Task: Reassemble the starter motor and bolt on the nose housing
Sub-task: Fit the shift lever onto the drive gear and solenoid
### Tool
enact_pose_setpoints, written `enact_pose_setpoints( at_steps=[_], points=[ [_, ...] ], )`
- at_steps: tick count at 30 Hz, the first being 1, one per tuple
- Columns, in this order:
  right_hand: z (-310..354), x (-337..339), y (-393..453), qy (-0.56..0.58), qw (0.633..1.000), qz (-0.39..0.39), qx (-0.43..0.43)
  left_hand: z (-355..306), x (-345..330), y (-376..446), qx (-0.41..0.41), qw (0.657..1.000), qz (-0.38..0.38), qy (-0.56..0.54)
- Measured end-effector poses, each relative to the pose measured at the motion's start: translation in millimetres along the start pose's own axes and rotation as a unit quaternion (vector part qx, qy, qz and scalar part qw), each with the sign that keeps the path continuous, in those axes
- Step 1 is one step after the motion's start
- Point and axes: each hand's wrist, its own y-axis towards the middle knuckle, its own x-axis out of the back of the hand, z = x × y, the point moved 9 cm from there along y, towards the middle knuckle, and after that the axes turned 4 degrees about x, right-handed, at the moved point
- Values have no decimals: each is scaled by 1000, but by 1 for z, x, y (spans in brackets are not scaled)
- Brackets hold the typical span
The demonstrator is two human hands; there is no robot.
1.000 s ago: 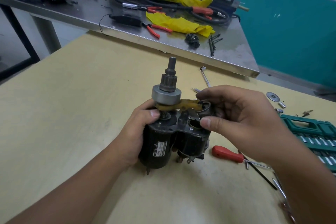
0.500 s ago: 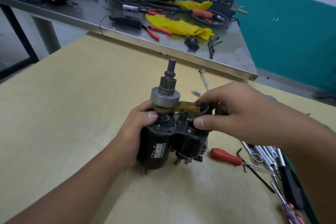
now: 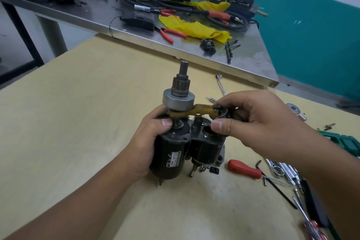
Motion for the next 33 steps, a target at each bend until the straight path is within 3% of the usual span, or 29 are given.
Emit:
enact_pose_setpoints(
  at_steps=[3, 8, 14, 22, 28, 33],
  points=[
    [1, -2, 1, -1, 1000, 16, 14, 1, -2, -2, 13, 1000, 13, -15],
    [1, -8, 7, 28, 998, 49, 26, 3, -26, -10, 18, 991, 104, -82],
    [-6, -7, 4, 100, 994, 33, 18, 1, -19, -6, -16, 995, 52, -87],
    [-7, -10, 3, 137, 988, 71, 10, 8, -6, -4, -22, 999, 5, -39],
    [-6, -15, 1, 124, 987, 97, 15, 2, -17, -6, -33, 996, 62, -63],
    [-20, -19, -9, 225, 968, 107, -37, 5, -19, -6, -23, 994, 77, -70]
  ],
)
